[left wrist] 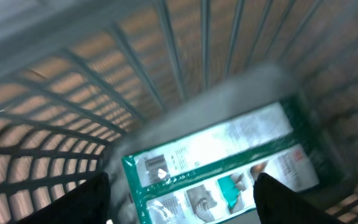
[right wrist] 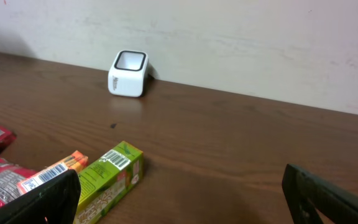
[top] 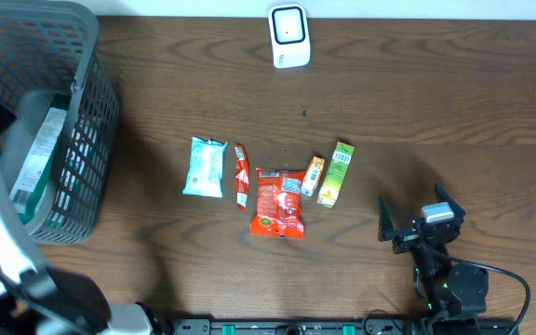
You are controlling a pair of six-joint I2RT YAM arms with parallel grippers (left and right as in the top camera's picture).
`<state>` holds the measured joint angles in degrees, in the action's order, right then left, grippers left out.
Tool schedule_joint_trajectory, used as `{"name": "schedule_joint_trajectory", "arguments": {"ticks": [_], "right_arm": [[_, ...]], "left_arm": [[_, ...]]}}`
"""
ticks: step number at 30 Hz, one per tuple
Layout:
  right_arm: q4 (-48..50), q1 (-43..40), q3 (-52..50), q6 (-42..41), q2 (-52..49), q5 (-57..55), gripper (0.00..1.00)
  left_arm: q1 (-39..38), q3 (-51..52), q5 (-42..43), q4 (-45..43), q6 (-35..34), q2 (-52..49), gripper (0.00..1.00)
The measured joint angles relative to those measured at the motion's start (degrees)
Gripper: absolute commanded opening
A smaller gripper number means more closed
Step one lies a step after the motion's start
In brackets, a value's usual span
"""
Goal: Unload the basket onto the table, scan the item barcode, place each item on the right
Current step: 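Release the wipes pack and move the left gripper into the basket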
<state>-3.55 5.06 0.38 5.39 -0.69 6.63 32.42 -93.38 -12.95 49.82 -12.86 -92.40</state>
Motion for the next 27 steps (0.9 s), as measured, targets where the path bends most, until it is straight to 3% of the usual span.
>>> {"name": "schedule_joint_trajectory", "arguments": {"ticks": [1,9,27], "right_arm": [[0.0,0.0,0.0,0.0,0.0,0.0,0.99],[0.0,0.0,0.0,0.0,0.0,0.0,0.99],[0.0,0.0,0.0,0.0,0.0,0.0,0.99]], "left_arm": [[0.8,0.0,2.1,0.1,2.1,-2.1,0.8],[1.0,0.2,17.4,2.5,17.0,-15.3,0.82],[-3.1,2.3,19.6,0.5,21.8,-26.6,0.83]]}}
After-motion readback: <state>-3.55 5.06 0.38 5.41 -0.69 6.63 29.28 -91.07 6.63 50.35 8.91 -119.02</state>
